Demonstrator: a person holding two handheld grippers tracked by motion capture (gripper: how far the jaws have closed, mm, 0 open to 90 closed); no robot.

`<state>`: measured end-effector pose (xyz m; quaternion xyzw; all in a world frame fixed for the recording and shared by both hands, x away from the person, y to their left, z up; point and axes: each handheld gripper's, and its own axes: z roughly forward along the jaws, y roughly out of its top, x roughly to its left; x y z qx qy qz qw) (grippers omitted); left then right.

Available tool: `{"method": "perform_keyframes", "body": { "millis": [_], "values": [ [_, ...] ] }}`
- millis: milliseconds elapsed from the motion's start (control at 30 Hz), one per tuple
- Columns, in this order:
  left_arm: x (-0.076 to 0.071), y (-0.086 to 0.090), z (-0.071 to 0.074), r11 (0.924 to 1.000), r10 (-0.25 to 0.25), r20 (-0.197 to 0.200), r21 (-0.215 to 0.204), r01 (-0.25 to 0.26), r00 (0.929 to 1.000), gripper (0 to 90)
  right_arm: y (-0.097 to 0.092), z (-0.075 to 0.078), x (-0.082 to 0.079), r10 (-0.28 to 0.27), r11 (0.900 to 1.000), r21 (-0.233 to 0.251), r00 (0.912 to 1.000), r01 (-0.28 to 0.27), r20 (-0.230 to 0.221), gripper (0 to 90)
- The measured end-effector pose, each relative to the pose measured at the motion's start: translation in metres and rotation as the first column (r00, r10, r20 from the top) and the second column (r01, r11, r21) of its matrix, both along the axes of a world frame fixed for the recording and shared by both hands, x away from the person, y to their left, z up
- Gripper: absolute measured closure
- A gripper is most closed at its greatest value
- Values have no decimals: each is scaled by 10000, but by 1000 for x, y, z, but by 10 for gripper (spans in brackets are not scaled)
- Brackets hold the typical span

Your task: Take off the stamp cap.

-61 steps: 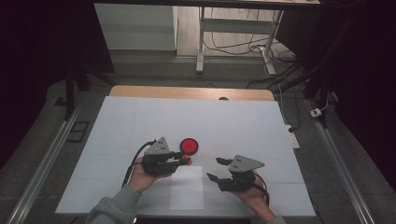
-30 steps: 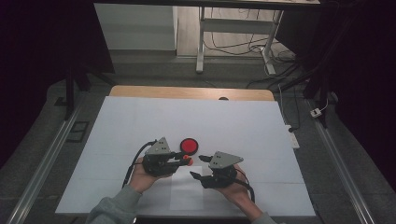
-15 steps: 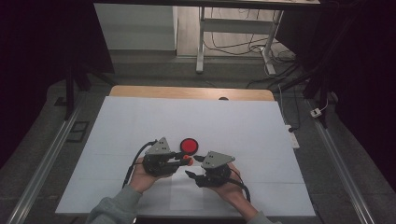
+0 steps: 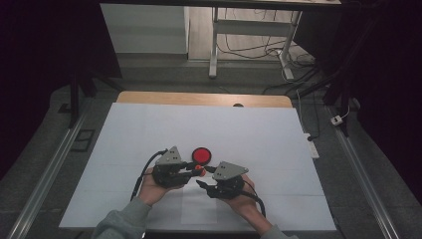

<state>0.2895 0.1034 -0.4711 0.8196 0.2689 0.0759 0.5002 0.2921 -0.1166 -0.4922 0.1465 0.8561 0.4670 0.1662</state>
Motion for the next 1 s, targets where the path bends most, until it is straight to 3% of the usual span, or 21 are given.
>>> {"method": "perform_keyframes", "body": {
  "millis": [533,1000],
  "values": [
    [-1,-2,0,9999,-119,-5,-36,119,9999,716,2,0,1,-108,9999,83,9999,108,77,625],
    [-1,-1,0,9999,-164,21,39,164,9999,718,3,-1,0,-156,9999,55,9998,155,157,642]
  ]
}}
